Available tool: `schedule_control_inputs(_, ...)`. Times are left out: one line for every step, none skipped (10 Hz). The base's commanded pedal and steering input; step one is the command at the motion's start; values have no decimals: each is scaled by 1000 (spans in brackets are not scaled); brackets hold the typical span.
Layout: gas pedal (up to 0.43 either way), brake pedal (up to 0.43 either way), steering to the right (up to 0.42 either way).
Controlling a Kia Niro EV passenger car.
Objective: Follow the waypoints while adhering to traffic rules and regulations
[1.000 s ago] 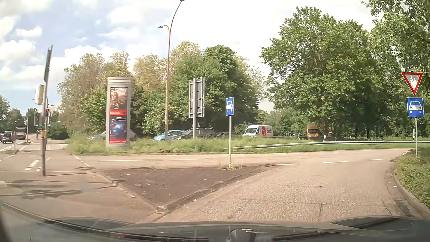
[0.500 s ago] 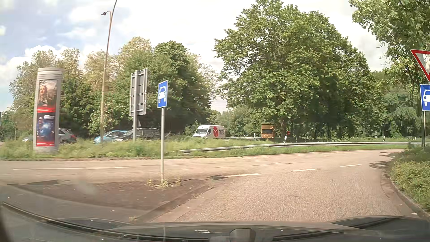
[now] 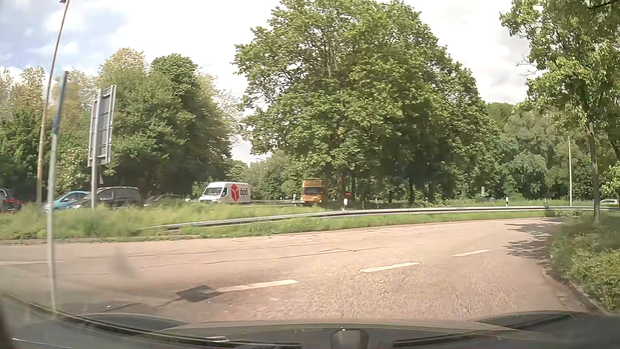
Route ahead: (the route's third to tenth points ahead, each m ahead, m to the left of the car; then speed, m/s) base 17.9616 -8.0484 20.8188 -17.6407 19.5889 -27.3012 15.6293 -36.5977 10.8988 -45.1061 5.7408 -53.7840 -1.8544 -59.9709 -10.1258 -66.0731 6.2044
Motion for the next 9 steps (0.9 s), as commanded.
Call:
schedule_control_inputs(98,0,265)
schedule_control_inputs(110,0,262)
schedule_control_inputs(110,0,254)
schedule_control_inputs(110,0,246)
schedule_control_inputs(110,0,237)
schedule_control_inputs(110,0,232)
schedule_control_inputs(110,0,227)
schedule_control_inputs(110,0,226)
schedule_control_inputs(110,0,226)
